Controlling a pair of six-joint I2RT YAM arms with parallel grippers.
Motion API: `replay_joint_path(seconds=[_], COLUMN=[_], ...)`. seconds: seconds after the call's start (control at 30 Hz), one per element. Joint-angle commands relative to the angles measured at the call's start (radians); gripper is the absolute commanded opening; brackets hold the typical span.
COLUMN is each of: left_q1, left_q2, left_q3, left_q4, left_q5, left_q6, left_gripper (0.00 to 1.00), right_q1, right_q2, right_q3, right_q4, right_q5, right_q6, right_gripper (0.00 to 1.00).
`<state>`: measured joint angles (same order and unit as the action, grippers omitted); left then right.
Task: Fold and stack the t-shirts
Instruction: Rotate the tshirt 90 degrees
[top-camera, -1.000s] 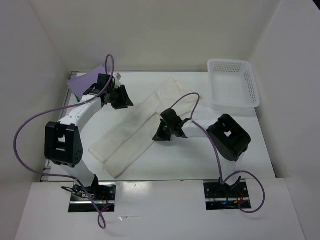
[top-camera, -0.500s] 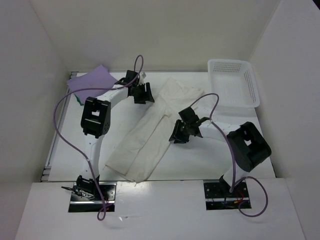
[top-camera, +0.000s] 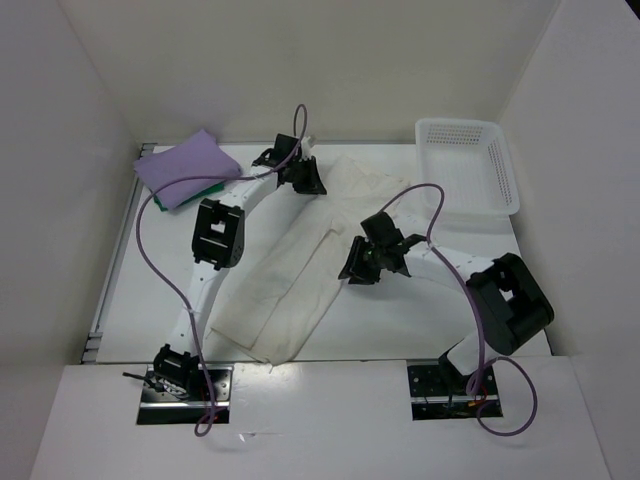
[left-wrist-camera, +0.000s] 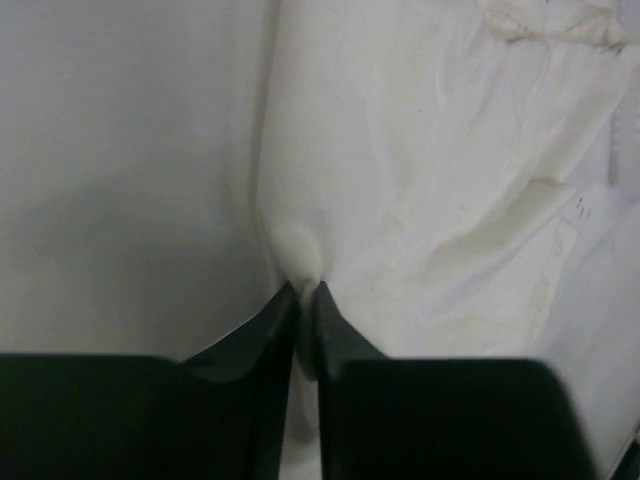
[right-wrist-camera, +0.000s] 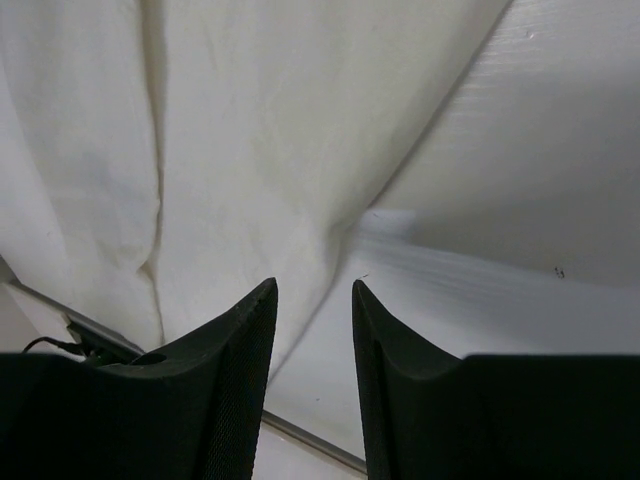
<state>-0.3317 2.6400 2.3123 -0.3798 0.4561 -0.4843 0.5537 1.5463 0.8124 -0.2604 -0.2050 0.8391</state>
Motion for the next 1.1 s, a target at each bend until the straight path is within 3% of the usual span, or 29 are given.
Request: replay_joint_path(seconds=[0.0,0.1,0.37,0.5,0.57,0.63,0.67,0.73,0.8,0.9,1.07], left_q1=[-0.010,-0.010,0.157,0.223,0.241,0.241,0.241,0.241,0.241,0.241,0.218], left_q2=[0.038,0.028,-0.058,-0.127,-0.161,-0.224,-0.245,-0.300,-0.392,-0.547,-0.779], left_q3=[0.074,0.093,0.068,-0.039,-0.143,-0.220,-0.256,-0.319,-0.379,-0.597,-0.887], left_q4=[-0.019,-0.010,0.056,0.109,0.140,0.208,0.226,0.236,0.242,0.288,0.306], left_q5=[0.023,-0.056,-0.140,-0.208,-0.226,-0.244,-0.244,-0.235,-0.223,-0.198,-0.189], left_q6=[-0.013,-0.023,-0.146,-0.241,-0.286,-0.296,-0.297,-0.281,-0.241,-0.214,-0.197], left_gripper=[0.13,0.00,0.00,0.02,0.13,0.36,0.57,0.68,0.76,0.76,0.64], right_q1=[0.003,0.003,0.003,0.003,0.026,0.070,0.089,0.158,0.196,0.233,0.264], right_q2=[-0.067,-0.077,-0.086,-0.058,-0.045,-0.032,-0.009,0.014,0.053,0.096,0.164], right_q3=[-0.007,-0.007,-0.018,-0.018,-0.006,0.005,0.005,0.016,0.016,0.016,0.051], right_q4=[-0.010,-0.019,-0.039,-0.039,-0.039,-0.039,-0.028,0.005,0.041,0.119,0.131], right_q5=[-0.004,-0.004,-0.004,-0.048,-0.048,-0.062,-0.074,-0.083,-0.109,-0.154,-0.140], right_q6=[-0.009,-0.009,-0.018,-0.028,-0.028,-0.028,-0.015,0.017,0.041,0.087,0.109], right_gripper=[0.42,0.42,0.47,0.51,0.52,0.55,0.57,0.58,0.60,0.61,0.61])
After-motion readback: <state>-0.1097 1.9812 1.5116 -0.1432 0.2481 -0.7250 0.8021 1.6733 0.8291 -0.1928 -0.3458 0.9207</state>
